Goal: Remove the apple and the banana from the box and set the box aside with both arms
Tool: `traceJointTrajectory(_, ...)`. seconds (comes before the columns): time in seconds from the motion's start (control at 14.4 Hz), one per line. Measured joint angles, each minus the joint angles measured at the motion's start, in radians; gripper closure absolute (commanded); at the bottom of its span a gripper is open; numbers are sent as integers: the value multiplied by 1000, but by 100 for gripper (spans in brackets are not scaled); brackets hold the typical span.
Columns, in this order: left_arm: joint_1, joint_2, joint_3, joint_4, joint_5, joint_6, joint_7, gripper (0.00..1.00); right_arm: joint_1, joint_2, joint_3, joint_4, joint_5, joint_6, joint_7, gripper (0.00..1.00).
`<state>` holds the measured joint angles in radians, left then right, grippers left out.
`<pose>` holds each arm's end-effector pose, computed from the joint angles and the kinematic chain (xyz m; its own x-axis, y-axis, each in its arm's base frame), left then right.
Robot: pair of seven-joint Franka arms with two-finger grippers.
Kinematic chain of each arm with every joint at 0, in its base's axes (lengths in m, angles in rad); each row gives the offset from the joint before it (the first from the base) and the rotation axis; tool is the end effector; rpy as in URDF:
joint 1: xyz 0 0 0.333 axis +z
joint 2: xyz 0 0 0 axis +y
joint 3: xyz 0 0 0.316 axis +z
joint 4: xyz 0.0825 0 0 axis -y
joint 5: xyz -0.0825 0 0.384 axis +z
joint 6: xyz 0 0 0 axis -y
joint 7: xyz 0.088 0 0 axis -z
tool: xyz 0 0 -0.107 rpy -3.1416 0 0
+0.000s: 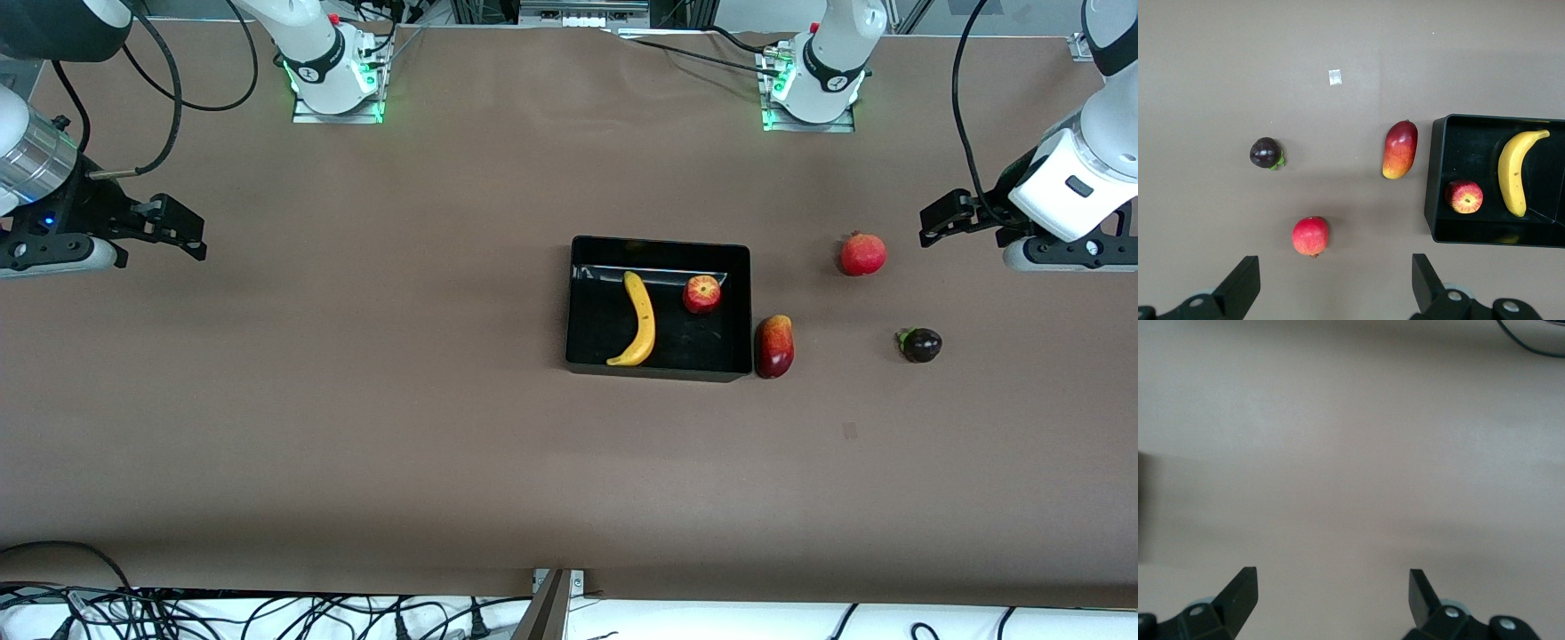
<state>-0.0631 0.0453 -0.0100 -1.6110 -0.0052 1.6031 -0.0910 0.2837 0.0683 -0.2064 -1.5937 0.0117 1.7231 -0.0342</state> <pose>0.5670 -0.0419 0.5828 0.9984 0.0182 -0.0535 0.0182 -0.9998 0.0008 0.5857 0.0503 0.5892 0.9919 0.1107 0.0624 0.1106 -0.9939 0.0045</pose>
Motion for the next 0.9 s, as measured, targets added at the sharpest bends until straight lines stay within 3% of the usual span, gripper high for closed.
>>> traceJointTrajectory(0.9, -15, 54, -8, 0, 0, -88, -7, 0, 0, 0, 1, 0, 0, 4, 0, 0)
